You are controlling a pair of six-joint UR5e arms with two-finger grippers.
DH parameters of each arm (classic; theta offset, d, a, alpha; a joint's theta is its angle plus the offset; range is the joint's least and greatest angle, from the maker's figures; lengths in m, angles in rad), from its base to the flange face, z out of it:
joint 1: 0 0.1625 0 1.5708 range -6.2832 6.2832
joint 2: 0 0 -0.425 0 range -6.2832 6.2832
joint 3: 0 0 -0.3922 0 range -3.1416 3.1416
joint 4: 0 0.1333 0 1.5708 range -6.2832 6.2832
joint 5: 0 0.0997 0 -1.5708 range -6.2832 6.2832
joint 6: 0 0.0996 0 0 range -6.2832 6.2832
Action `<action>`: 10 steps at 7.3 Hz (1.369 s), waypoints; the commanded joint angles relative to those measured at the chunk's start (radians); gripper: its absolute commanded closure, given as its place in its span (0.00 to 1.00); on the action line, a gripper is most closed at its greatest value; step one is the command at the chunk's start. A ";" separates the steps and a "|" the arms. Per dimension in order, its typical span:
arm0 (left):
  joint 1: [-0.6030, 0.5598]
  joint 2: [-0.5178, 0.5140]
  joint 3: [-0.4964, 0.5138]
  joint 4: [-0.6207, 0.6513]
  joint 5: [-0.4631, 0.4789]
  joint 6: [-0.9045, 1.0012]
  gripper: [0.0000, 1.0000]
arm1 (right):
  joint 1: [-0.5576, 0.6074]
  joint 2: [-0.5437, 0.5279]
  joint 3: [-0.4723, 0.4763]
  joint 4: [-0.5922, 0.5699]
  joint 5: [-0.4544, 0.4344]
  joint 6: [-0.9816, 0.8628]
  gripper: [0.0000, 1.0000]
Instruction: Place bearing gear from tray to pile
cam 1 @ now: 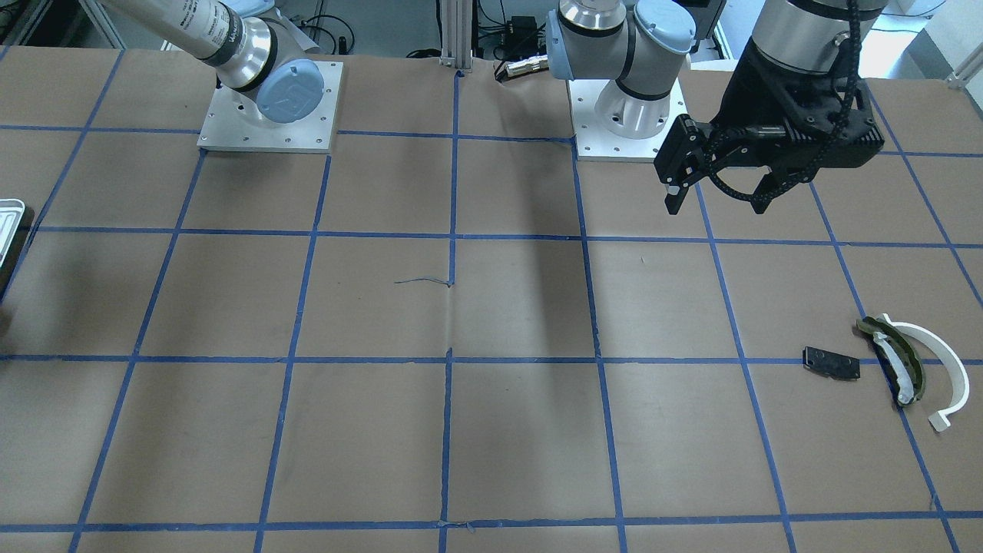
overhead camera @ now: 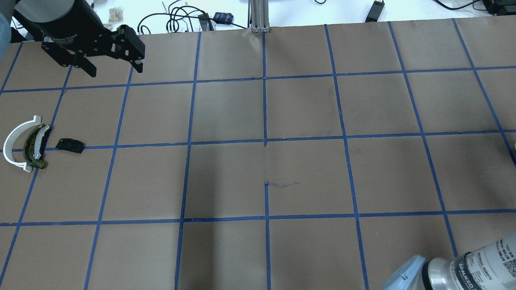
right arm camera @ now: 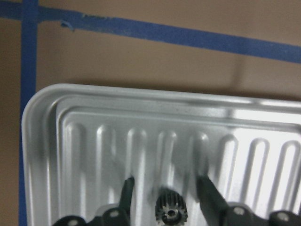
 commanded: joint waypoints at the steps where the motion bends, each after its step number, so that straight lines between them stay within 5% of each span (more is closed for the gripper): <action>1: 0.000 0.001 0.000 0.000 0.000 0.000 0.00 | 0.000 -0.002 -0.012 0.005 -0.009 -0.002 1.00; 3: 0.000 0.003 0.000 0.000 0.000 0.000 0.00 | 0.004 -0.054 -0.018 0.050 -0.011 0.013 1.00; 5: 0.000 0.004 0.000 0.000 0.001 0.000 0.00 | 0.043 -0.219 -0.018 0.240 -0.006 0.106 1.00; 7: 0.000 0.004 0.000 0.000 0.000 0.000 0.00 | 0.214 -0.410 -0.012 0.441 -0.023 0.215 1.00; 8: 0.000 0.004 0.000 0.000 0.000 0.000 0.00 | 0.339 -0.533 -0.020 0.582 -0.032 0.418 1.00; 10: 0.000 0.004 0.000 0.000 0.000 0.000 0.00 | 0.632 -0.560 -0.120 0.746 -0.065 0.757 1.00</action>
